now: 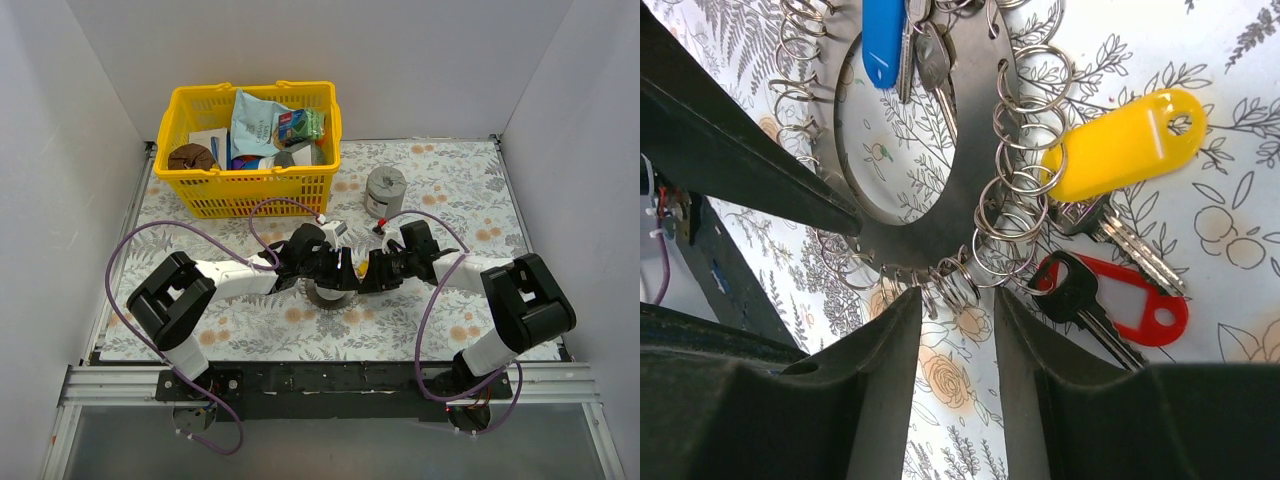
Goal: Put the keys on the keyring
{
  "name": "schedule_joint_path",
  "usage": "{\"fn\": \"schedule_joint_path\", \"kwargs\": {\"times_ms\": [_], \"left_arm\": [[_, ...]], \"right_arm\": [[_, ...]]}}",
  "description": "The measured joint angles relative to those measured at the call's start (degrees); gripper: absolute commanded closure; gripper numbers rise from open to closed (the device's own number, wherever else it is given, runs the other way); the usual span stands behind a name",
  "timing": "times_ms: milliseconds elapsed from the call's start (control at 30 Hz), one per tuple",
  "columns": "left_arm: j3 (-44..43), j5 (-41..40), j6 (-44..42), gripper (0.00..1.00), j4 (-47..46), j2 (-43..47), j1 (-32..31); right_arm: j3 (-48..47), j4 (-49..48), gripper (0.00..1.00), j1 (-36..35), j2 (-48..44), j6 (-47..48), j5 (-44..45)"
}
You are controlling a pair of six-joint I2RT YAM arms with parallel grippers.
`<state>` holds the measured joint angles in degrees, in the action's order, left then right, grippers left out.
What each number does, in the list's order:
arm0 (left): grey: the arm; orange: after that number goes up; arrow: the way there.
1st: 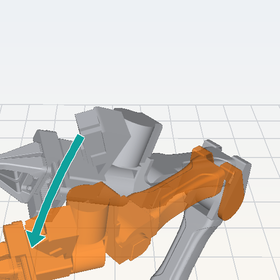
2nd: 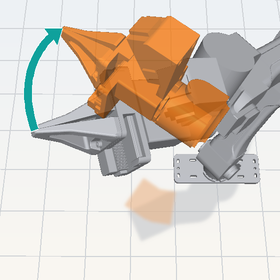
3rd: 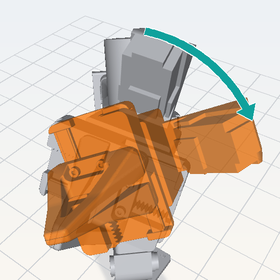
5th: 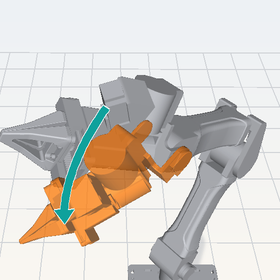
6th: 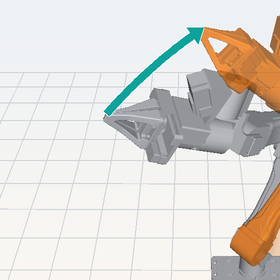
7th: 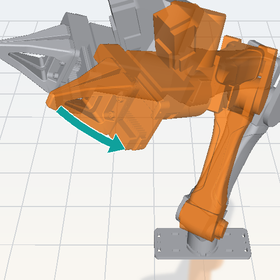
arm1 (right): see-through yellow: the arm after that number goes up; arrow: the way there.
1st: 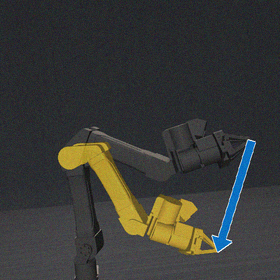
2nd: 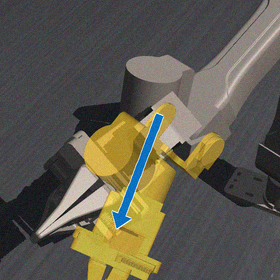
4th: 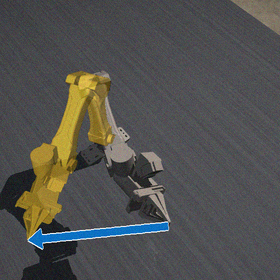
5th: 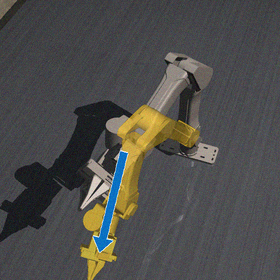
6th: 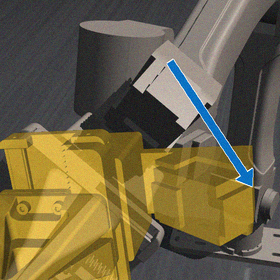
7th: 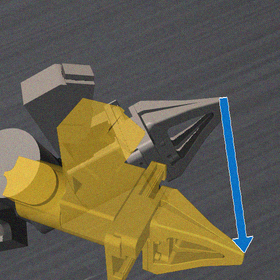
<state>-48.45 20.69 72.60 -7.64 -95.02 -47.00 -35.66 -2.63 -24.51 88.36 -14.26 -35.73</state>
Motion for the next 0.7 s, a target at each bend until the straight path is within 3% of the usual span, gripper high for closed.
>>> {"fn": "schedule_joint_path", "kwargs": {"times_ms": [300, 433, 700], "left_arm": [[0.00, 0.00, -0.20, 0.50, 0.00, 0.00, 0.00], [0.00, 0.00, -0.20, 0.51, 0.02, 0.00, 0.00], [0.00, -0.17, -0.37, 0.50, 0.09, 0.00, 0.00]], "right_arm": [[0.31, -2.43, 0.66, 0.00, 0.31, -1.05, -2.34], [0.31, -3.54, 0.76, 0.00, 1.18, -1.22, -3.28], [-0.09, -3.56, 0.77, 0.00, 2.45, -1.38, -4.00]]}}
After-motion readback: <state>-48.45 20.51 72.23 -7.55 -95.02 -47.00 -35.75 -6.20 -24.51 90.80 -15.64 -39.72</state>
